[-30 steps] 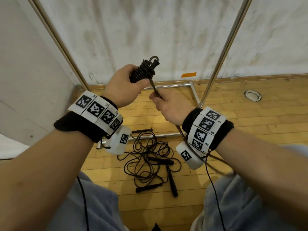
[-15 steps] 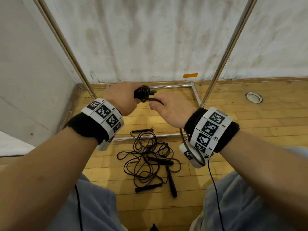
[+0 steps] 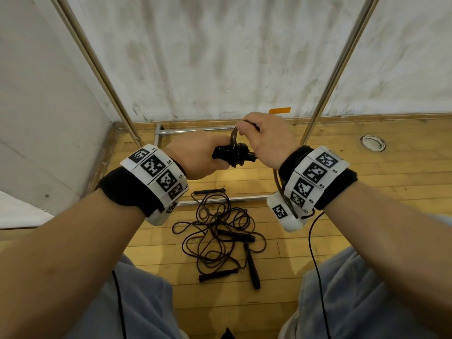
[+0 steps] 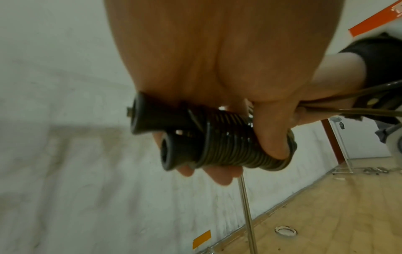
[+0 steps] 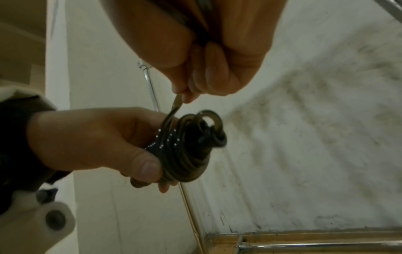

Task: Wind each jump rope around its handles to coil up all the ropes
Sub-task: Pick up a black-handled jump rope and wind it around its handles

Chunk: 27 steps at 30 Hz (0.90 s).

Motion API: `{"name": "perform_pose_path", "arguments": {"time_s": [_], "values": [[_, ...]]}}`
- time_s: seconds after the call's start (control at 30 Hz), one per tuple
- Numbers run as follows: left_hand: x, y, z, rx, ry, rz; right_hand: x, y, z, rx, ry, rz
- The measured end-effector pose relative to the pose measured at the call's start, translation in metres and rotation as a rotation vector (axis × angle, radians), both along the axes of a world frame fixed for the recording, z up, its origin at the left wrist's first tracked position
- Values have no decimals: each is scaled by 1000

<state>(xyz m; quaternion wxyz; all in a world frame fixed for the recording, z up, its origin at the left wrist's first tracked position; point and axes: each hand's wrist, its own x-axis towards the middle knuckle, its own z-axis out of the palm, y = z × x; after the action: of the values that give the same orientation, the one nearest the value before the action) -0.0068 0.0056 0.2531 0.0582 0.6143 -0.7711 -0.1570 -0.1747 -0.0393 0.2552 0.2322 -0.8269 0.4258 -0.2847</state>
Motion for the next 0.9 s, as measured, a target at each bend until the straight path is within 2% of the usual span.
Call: {"name": "perform_pose_path", "arguments": {"time_s": [0.13, 0.23, 0.33, 0.5, 0.63, 0.8, 0.9], "values": [[-1, 7, 8, -63, 214, 14, -4, -7, 9, 44, -115, -46], [-4, 13, 17, -76, 293, 7, -4, -8, 13, 114, -179, -55], [-8, 17, 23, -75, 375, 15, -6, -9, 15, 238, -272, -51], [-14, 22, 32, -65, 655, 27, -12, -12, 15, 466, -469, -9], [-14, 20, 33, -113, 790, 111, -6, -10, 5, 616, -554, 9], [-11, 14, 28, -171, 862, 212, 2, -1, -1, 667, -539, 69], [-11, 8, 27, -235, 883, 304, 9, 8, -2, 666, -460, 133]]}}
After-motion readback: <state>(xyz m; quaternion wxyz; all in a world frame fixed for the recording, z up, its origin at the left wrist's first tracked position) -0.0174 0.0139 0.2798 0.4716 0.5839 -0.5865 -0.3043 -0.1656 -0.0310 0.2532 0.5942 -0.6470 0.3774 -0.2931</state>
